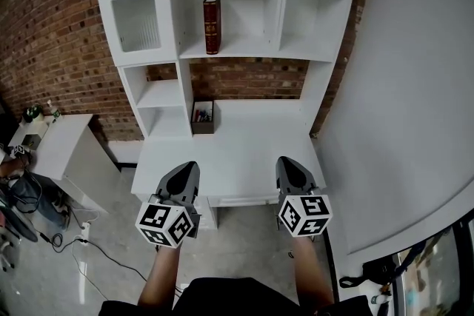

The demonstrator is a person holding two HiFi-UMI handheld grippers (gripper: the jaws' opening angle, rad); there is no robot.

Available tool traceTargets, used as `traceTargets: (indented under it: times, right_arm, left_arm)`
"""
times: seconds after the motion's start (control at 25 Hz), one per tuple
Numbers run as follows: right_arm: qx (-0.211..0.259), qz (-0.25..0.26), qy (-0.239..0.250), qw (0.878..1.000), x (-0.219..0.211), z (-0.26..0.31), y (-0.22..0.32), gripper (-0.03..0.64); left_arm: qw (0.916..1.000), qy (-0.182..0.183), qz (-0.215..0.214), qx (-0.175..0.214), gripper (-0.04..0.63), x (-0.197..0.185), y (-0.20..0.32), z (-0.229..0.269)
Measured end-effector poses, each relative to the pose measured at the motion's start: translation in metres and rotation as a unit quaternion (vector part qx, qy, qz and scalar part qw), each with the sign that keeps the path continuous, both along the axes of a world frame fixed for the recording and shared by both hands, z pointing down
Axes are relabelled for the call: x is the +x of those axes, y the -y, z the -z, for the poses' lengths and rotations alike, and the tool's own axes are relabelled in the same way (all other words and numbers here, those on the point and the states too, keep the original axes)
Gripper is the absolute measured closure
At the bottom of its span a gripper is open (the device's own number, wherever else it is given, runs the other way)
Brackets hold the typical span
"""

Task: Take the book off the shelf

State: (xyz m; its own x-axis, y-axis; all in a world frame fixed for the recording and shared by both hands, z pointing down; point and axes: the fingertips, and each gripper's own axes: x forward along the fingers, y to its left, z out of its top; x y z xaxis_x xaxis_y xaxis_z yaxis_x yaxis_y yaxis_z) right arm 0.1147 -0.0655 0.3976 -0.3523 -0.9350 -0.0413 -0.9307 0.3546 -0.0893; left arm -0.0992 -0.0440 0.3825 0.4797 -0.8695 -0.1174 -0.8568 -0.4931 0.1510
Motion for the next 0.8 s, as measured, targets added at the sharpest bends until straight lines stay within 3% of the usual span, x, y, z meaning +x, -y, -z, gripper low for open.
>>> traceTargets:
  times: [0.8]
  right_arm:
    - [0.019,0.015,-0.016,1.000,0.036,0.011,0.001,0.597]
  left_arm:
    - [0.9999,0.012,0.011,0.005,0.578,0.059,0.007,0.001]
